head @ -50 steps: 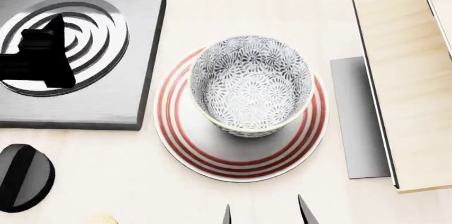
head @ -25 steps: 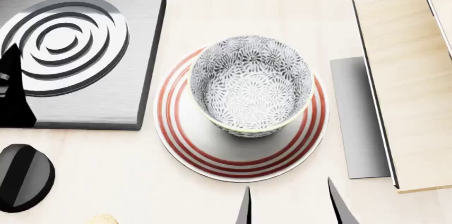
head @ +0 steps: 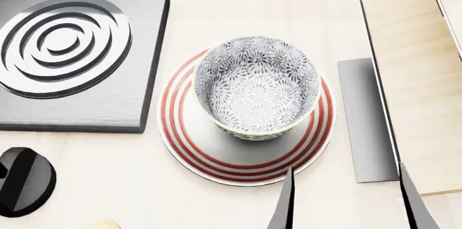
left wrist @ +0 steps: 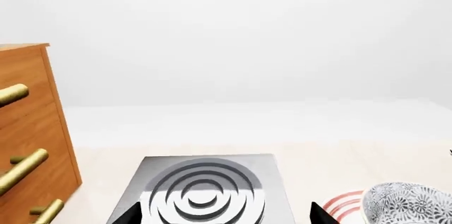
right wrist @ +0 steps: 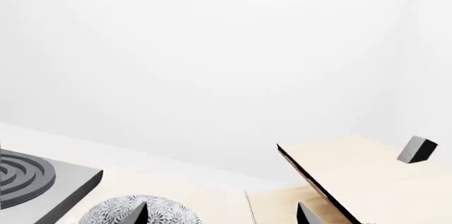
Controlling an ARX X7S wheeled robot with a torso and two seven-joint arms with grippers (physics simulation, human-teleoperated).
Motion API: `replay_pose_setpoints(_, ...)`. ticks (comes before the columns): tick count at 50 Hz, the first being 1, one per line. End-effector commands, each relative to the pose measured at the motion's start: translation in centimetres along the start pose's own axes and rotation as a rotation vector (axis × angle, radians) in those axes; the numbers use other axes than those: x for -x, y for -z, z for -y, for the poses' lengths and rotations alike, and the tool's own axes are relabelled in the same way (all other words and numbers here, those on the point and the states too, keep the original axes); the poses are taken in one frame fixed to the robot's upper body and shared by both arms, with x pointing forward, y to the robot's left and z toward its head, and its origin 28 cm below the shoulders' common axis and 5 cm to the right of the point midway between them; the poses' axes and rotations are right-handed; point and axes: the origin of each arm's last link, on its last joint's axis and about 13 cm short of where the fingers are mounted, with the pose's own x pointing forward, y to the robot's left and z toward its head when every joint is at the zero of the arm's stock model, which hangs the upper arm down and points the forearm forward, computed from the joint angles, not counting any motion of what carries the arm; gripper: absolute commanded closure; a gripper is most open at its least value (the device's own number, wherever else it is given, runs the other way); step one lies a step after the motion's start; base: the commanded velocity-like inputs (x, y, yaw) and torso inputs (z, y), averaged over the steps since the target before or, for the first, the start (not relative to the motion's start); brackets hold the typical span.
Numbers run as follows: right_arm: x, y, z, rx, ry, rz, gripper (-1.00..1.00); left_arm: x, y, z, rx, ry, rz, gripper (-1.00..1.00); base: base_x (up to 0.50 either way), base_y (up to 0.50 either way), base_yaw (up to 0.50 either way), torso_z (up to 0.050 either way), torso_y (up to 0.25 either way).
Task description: Pick up the akita bowl and put it on the plate.
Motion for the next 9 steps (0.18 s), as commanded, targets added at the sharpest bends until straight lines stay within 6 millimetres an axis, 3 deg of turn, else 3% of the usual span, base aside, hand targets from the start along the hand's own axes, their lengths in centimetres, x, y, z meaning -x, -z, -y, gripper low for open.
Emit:
replay_pose_setpoints(1,0.5,-1.8,1.4,0.026,0.045,0.081,-1.00,2.7,-0.6,0.7,-0.043,0.036,0.089,-1.00,0.00,0.00,0.00,0.000,0.000)
replay_pose_setpoints(9,1.4,-2.6,2.7,0.031,0.070,0.145,-1.00,3.4,-1.5,1.1,-0.048,0.060,0.274,-1.00,0.00,0.00,0.00,0.000,0.000)
